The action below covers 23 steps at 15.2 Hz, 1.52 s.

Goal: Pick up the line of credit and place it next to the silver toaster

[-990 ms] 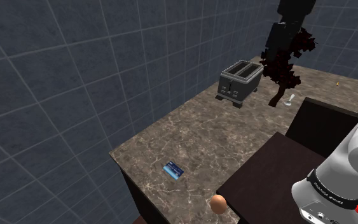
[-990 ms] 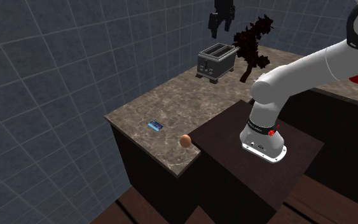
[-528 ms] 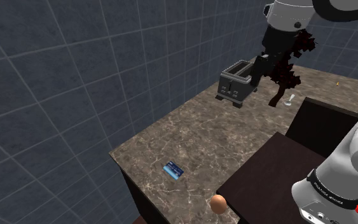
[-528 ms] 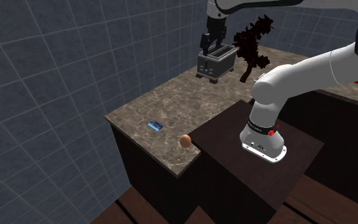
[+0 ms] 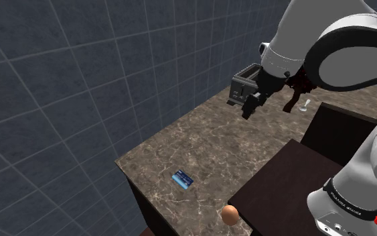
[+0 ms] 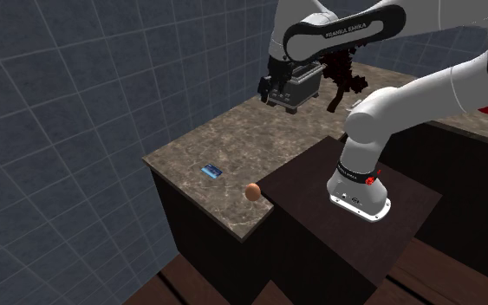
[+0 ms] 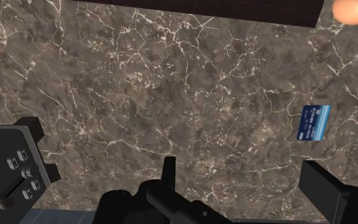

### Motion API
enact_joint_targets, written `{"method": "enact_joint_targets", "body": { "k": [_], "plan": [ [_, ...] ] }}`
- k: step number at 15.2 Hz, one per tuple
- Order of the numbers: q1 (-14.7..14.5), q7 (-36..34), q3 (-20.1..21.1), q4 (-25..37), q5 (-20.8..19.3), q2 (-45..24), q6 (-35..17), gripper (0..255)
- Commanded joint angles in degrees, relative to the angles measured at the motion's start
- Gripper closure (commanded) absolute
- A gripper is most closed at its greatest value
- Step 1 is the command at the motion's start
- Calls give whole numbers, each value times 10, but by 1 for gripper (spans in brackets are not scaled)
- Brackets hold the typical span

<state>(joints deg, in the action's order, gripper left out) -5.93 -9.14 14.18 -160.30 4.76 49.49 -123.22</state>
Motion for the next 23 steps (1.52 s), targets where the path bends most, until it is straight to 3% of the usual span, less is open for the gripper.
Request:
{"method": "enact_joint_targets", "body": {
  "k": [1, 5, 8, 10, 12, 13, 14, 15, 17, 18, 19, 21, 23],
  "plan": [
    [-9, -21, 24, -20, 13, -28, -65, 0],
    [-18, -59, 73, -53, 28, -94, -194, 0],
    [-8, -97, 120, -63, 26, -164, -297, 0],
    [16, -130, 163, -63, 10, -217, -366, 0],
    [68, -177, 225, -56, -24, -270, -433, 0],
    [110, -208, 270, -51, -52, -296, -465, 0],
    [171, -246, 330, -44, -88, -319, -495, 0],
    [256, -289, 413, -35, -131, -338, -524, 0],
    [490, -373, 644, -12, -207, -348, -577, 0],
    [604, -398, 762, 1, -221, -337, -602, 0],
    [695, -409, 861, 14, -217, -319, -625, 0],
    [817, -423, 1002, 42, -196, -273, -667, 0],
    [886, -449, 1084, 74, -190, -221, -702, 0]
  ]
}}
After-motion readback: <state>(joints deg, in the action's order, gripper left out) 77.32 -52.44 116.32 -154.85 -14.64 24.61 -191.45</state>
